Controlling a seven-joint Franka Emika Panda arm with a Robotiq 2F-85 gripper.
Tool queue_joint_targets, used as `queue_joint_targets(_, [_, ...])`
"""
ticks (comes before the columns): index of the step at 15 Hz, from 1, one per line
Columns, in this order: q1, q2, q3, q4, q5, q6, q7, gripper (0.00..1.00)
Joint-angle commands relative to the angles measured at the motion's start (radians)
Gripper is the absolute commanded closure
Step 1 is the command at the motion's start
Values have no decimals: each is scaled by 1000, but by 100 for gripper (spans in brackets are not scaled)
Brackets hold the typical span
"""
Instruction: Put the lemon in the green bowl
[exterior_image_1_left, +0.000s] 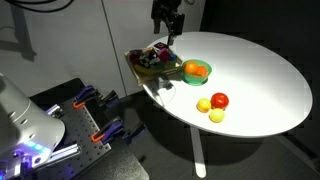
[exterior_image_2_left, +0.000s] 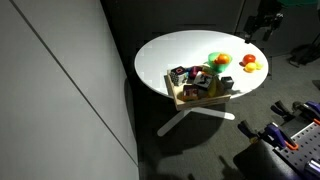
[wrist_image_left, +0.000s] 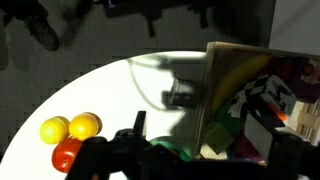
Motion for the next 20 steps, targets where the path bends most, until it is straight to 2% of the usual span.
queue_joint_targets(1, [-23, 58, -17, 24, -38, 72, 62, 0])
queue_joint_targets(5, [-42, 120, -44, 25, -68, 176, 123, 0])
queue_joint_targets(9, [-49, 187, -77, 25, -143, 273, 208, 0])
queue_joint_targets(15, [-27, 273, -145, 3, -305, 469, 369, 0])
queue_joint_targets(20, [-3, 336, -193, 7, -325, 555, 414, 0])
